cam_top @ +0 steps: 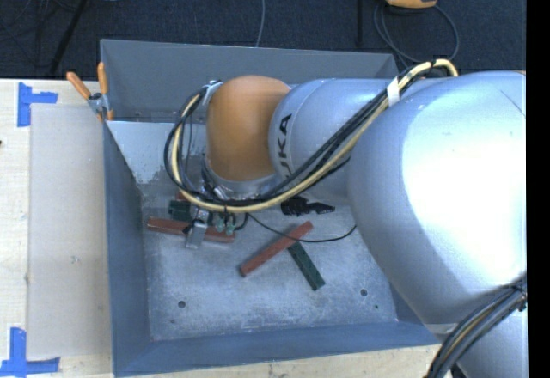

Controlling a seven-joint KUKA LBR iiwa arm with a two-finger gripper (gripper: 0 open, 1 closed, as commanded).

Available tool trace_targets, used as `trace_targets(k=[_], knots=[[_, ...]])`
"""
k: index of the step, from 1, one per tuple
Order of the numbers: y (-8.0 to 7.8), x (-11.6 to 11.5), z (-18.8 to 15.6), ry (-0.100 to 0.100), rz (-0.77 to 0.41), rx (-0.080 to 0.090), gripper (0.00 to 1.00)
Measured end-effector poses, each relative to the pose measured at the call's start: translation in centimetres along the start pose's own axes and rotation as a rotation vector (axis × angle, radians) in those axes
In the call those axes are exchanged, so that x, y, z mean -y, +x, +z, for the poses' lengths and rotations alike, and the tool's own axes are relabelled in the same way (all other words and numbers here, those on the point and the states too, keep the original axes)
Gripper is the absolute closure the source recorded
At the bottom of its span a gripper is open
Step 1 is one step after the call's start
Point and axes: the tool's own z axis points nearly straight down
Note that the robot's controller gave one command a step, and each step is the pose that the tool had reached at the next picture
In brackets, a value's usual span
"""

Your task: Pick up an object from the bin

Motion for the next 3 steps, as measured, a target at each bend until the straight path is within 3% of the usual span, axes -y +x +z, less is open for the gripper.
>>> trace_targets(k=[3], knots=[[0.2,0.3,-4.3,0.011,0.001,-0.014,1.00]])
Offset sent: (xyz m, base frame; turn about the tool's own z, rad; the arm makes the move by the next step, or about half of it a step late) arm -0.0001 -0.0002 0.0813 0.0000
